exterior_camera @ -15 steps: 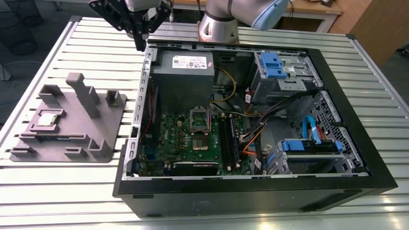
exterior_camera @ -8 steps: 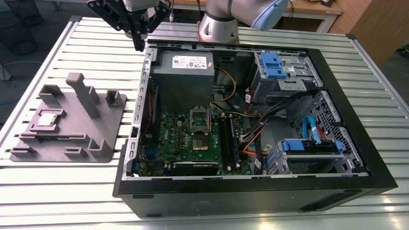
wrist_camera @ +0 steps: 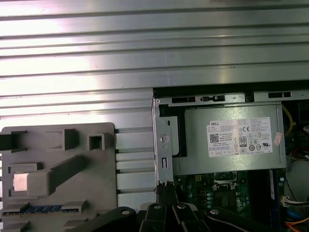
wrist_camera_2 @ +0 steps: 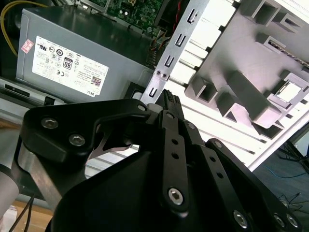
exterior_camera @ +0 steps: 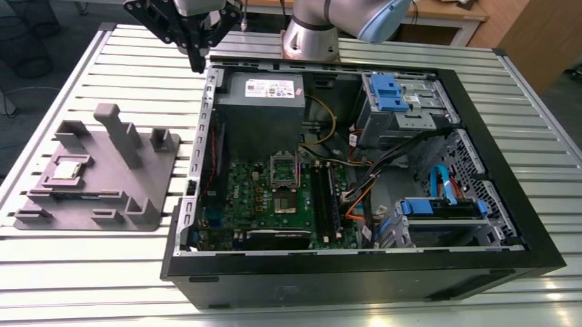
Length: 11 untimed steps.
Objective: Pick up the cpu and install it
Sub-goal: 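Reach for the cpu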
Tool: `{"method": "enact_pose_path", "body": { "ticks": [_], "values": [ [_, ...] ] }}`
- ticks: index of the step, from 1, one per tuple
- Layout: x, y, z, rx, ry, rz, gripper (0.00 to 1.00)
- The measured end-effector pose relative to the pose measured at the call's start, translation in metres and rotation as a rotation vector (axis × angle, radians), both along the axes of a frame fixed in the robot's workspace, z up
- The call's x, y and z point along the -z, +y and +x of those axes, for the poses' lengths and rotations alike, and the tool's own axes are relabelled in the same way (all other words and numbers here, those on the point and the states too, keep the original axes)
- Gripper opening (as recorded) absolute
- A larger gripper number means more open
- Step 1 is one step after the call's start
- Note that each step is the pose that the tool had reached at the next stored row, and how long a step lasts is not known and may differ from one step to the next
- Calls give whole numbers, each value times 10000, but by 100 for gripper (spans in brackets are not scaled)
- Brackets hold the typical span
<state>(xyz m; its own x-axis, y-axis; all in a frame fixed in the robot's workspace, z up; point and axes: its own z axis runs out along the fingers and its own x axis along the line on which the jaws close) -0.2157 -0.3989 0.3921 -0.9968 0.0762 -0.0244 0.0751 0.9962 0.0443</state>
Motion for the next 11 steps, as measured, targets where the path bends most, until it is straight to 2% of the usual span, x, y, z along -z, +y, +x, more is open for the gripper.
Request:
{"method": "enact_pose_path", "body": {
  "ticks": [11],
  "values": [
    [3,0,-106,0,-1,1,11]
  ]
}}
